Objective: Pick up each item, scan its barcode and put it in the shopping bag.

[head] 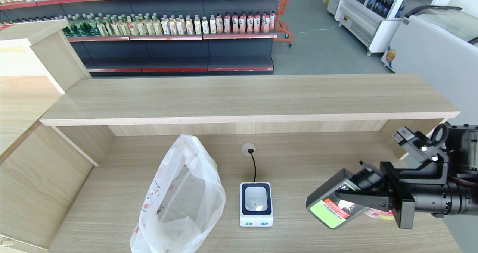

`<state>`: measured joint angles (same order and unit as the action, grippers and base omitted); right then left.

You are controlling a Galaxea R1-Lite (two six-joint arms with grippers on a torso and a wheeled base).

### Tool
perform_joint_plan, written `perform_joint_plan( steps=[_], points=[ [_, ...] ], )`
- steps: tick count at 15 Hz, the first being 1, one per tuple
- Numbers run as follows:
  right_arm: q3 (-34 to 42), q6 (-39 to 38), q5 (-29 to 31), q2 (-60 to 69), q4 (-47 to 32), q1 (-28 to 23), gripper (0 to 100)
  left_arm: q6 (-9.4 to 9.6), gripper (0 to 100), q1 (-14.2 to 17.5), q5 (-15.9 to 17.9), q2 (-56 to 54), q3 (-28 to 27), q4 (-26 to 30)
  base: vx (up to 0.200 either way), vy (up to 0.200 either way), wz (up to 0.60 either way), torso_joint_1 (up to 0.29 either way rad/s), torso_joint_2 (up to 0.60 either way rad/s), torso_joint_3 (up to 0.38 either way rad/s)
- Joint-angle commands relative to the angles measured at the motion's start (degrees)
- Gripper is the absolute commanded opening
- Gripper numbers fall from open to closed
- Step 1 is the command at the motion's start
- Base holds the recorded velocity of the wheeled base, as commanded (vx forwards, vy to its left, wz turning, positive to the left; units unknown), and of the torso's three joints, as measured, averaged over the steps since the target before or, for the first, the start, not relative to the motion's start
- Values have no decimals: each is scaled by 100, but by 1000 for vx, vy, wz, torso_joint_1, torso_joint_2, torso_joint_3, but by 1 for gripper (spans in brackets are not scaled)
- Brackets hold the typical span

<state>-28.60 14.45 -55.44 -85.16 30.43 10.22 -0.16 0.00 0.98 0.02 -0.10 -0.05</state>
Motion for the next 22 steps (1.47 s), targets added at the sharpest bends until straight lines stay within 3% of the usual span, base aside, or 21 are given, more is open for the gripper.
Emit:
perform_joint_plan(
  steps=[1, 4, 11, 17, 22],
  points=[
    [-357, -715, 174, -879, -11, -20, 0, -2, 100, 0, -1, -2, 1, -4, 0, 0, 0, 0, 0, 0],
    [-770, -988, 332, -1635, -11, 165, 0, -2, 100, 0, -1, -2, 1, -4, 0, 0, 0, 0, 0, 0],
    [-1394, -979, 1361, -2857, 95, 947, 0, -2, 100, 0, -1, -2, 1, -4, 0, 0, 0, 0, 0, 0],
    [-2106, -1198, 1536, -3410, 183, 1211, 0, -2, 100, 0, -1, -2, 1, -4, 0, 0, 0, 0, 0, 0],
    [-2326, -1234, 1827, -3920, 693, 1439, 0, -2, 100, 0, -1, -2, 1, -4, 0, 0, 0, 0, 0, 0]
  ],
)
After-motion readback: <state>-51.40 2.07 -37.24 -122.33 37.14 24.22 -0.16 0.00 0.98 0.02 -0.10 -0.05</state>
